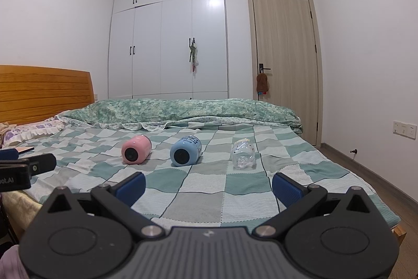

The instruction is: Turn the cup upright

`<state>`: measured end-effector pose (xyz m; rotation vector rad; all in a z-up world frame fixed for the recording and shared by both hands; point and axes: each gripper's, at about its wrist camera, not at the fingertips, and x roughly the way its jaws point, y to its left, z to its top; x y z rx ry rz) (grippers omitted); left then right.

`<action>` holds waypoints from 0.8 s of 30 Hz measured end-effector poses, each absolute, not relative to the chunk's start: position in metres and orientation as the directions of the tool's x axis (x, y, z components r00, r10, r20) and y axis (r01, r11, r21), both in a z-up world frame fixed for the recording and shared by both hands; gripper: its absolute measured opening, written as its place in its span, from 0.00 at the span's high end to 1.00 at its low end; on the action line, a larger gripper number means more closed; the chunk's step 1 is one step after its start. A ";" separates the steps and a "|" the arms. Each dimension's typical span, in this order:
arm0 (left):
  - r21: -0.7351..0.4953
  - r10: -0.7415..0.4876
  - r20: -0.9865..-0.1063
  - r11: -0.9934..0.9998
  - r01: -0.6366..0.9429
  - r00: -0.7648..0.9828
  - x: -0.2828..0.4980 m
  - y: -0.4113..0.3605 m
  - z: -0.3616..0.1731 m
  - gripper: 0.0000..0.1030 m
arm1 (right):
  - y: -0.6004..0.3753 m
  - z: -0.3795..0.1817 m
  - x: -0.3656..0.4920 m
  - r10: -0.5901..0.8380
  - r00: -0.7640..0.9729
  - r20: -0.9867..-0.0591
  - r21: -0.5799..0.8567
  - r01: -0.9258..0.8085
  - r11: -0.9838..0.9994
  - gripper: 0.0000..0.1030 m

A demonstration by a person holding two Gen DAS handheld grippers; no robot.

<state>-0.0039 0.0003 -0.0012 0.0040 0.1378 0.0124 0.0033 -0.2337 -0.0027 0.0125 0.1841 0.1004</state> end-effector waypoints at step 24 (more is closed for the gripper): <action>0.004 0.012 -0.127 1.000 -0.012 0.992 -0.004 -0.001 0.001 0.00 | -0.231 -0.002 0.001 0.105 0.978 -0.179 0.025 -0.102 0.994 0.00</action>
